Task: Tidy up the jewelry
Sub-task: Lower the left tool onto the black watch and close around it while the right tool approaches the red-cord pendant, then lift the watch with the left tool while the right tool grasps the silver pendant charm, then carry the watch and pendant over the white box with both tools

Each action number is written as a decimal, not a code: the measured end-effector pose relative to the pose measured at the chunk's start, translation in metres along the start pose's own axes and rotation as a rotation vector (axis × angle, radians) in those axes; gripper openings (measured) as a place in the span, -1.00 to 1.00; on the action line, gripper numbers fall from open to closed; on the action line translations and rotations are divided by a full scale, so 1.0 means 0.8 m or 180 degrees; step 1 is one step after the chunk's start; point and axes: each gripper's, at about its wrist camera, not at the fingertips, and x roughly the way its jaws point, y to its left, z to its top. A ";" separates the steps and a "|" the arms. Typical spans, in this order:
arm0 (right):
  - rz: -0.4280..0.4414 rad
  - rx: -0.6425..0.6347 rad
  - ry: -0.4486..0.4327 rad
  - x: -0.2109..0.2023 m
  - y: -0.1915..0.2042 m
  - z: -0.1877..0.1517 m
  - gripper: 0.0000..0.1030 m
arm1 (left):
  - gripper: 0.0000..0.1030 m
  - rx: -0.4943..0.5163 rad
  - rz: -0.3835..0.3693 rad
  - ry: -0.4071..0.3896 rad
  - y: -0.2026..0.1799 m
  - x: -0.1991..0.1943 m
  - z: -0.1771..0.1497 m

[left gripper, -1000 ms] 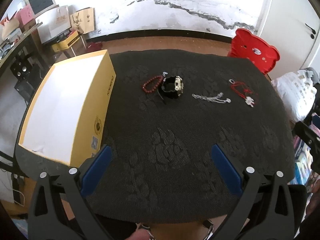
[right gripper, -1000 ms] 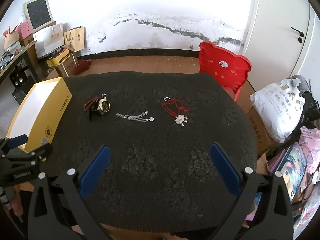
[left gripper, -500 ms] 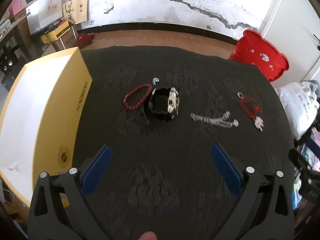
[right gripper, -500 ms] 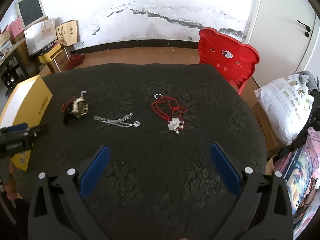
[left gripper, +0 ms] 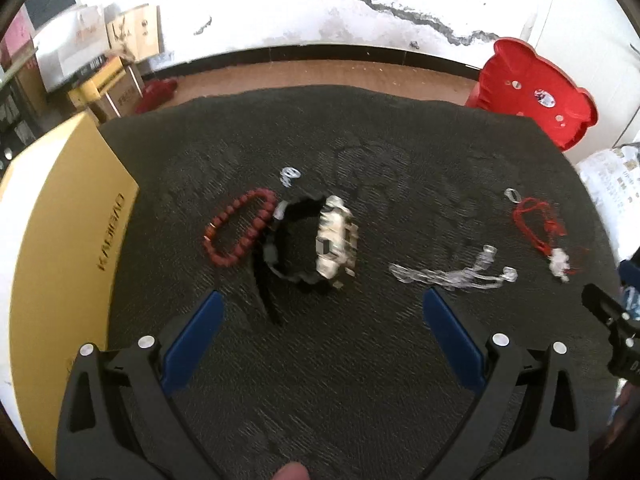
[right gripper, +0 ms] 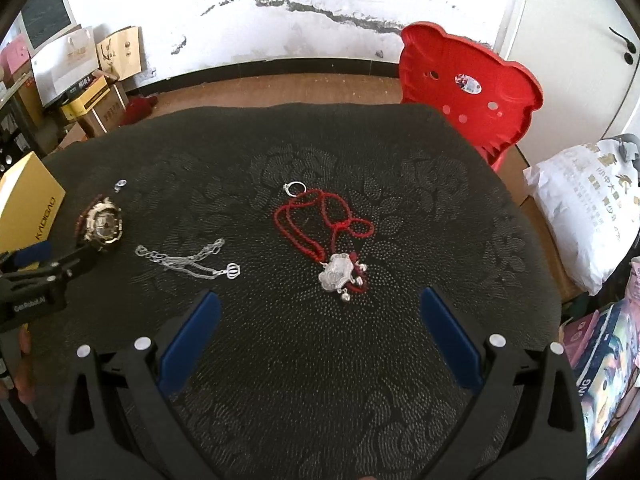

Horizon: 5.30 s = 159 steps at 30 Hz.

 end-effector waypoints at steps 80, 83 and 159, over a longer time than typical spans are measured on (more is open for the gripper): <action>0.0105 0.0025 0.0192 0.088 -0.047 0.008 0.06 | 0.09 -0.0114 -0.0006 0.0204 -0.009 0.055 0.006; 0.0121 0.0003 0.0184 0.088 -0.049 0.007 0.06 | 0.09 -0.0115 -0.0010 0.0215 -0.007 0.056 0.005; 0.0873 -0.1250 -0.0730 -0.366 0.450 0.050 -0.46 | 0.09 -0.0835 0.0602 -0.0421 0.318 -0.363 -0.071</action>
